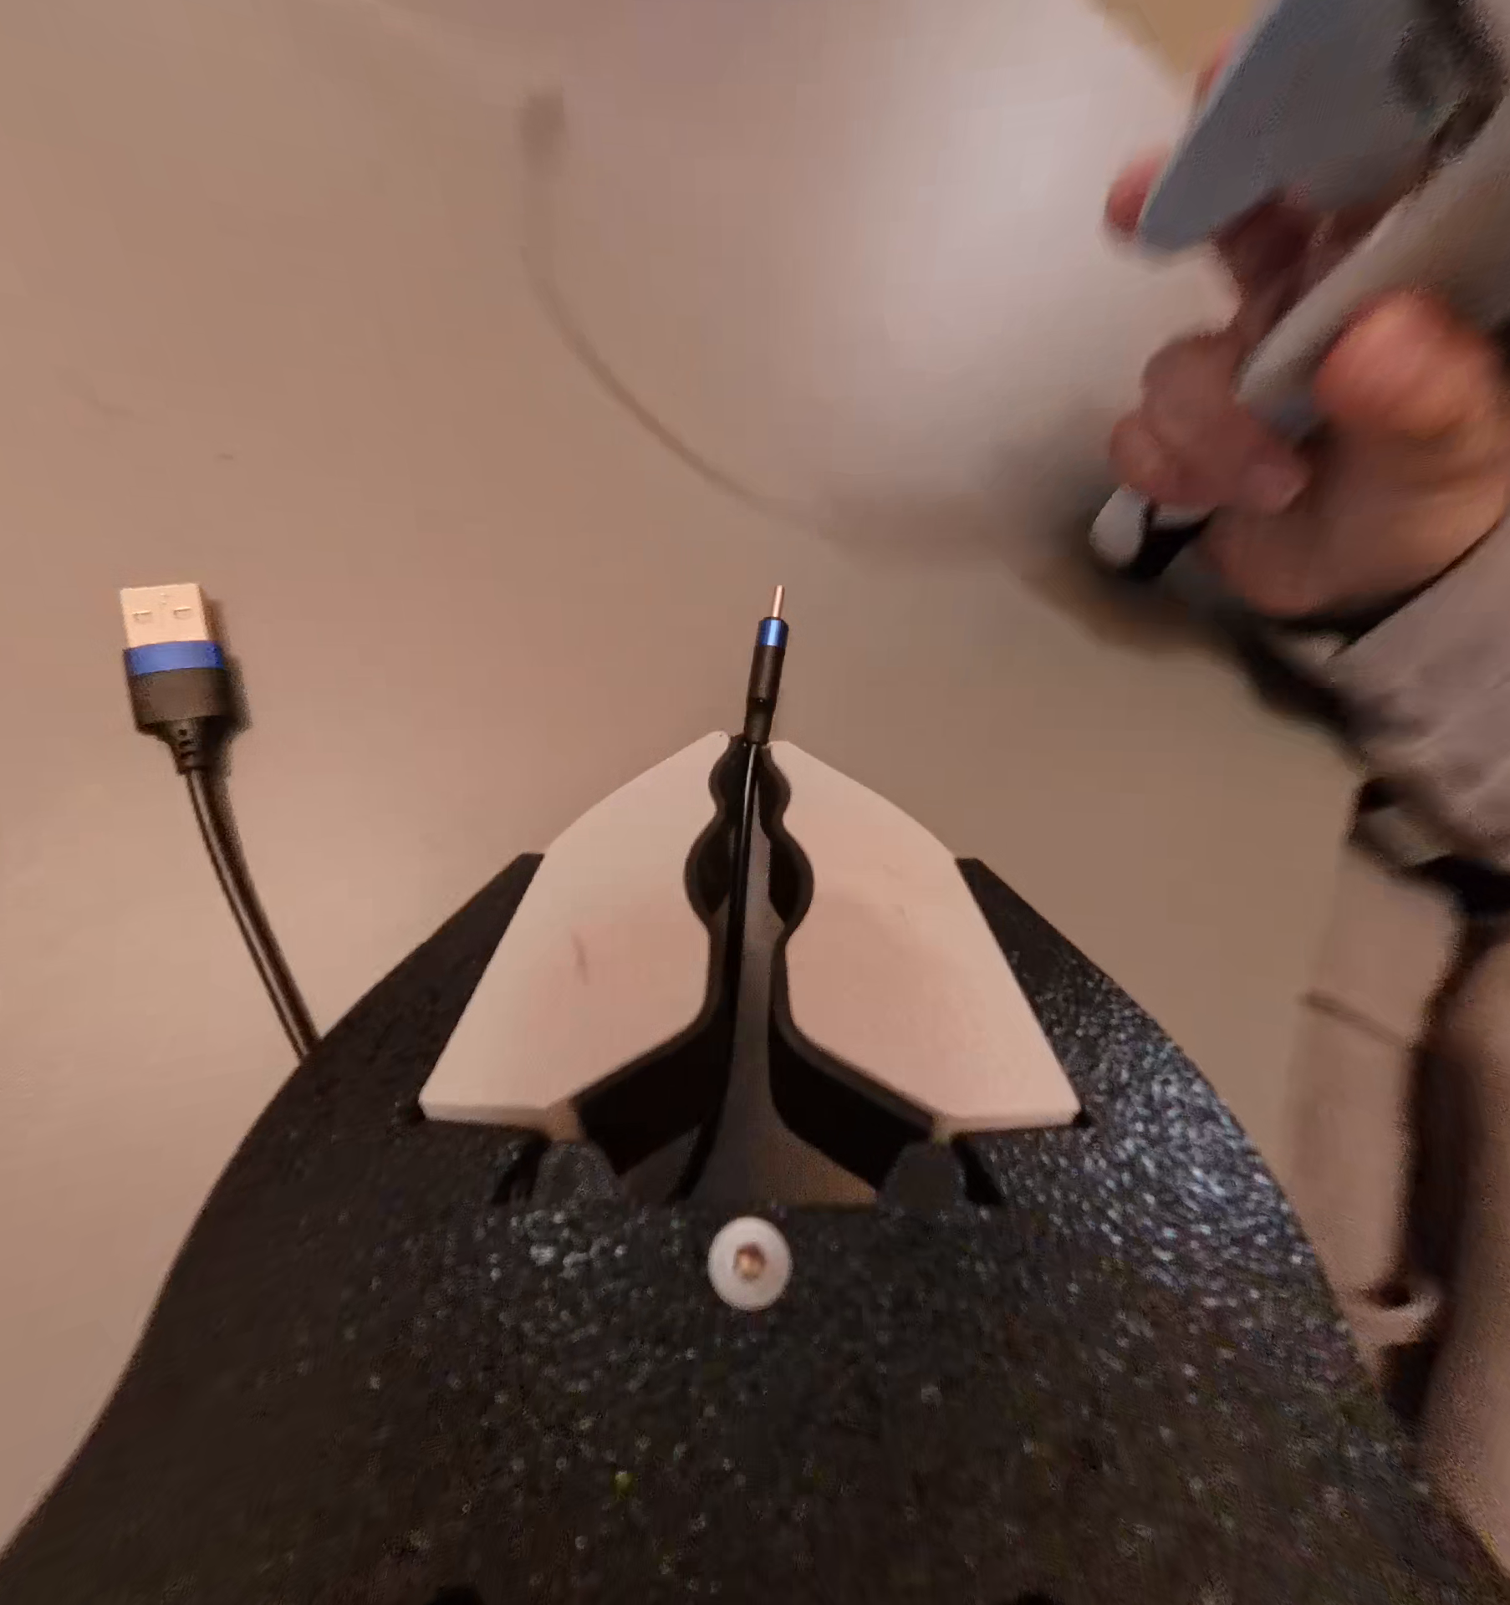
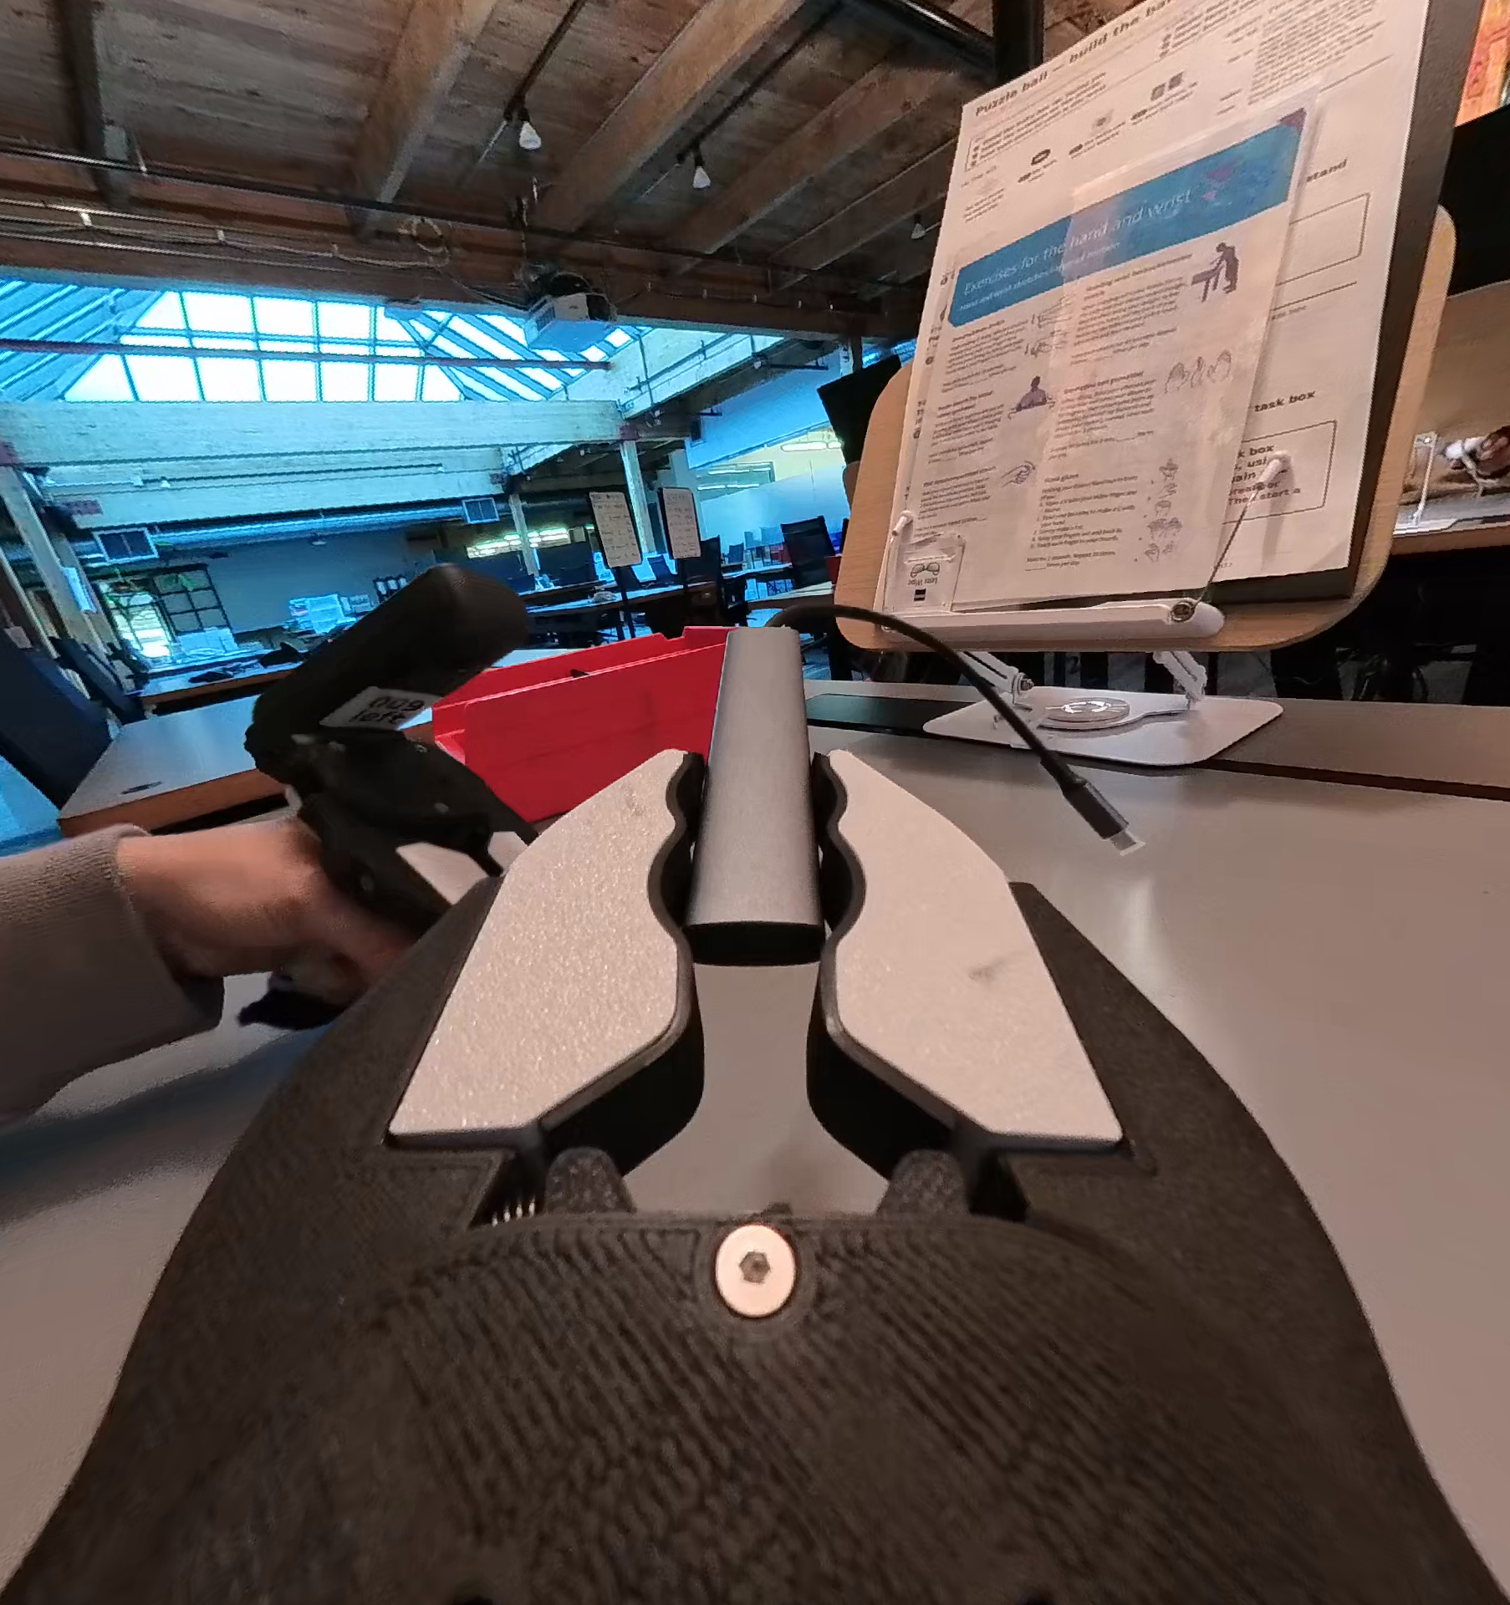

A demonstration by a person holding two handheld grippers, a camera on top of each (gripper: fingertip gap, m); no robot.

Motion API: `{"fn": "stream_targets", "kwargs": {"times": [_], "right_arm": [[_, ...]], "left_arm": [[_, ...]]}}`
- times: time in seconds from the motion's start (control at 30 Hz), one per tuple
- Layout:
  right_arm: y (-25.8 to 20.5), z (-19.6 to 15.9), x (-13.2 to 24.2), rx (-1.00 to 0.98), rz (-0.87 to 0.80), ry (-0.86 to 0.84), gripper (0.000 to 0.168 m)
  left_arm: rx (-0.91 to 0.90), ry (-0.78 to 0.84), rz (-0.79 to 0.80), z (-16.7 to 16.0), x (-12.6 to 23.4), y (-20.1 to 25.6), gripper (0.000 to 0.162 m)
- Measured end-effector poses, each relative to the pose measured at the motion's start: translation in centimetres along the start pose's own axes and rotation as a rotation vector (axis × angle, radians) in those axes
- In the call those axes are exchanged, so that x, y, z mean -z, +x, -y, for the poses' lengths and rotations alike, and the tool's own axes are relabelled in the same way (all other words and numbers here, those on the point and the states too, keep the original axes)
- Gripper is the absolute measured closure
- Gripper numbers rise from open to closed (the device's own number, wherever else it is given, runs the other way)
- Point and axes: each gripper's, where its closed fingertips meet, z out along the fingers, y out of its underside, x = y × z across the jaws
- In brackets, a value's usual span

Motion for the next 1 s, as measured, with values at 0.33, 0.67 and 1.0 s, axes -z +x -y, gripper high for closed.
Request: {"fn": "stream_targets", "kwargs": {"times": [0.33, 0.67, 1.0], "right_arm": [[-0.8, -0.4, -0.4, 0.082, 0.008, -0.032, 0.144], [-1.6, -0.9, -0.5, 0.162, 0.079, -0.074, 0.144], [-2.3, -1.1, -0.5, 0.179, 0.115, -0.079, 0.144]], "left_arm": [[0.554, 0.327, -0.500, 5.5, 3.7, 4.5, 0.160], [0.647, 0.272, -0.607, 6.7, 4.6, 5.3, 0.160], [0.633, 0.243, -0.592, 7.3, 5.2, 4.9, 0.160]]}}
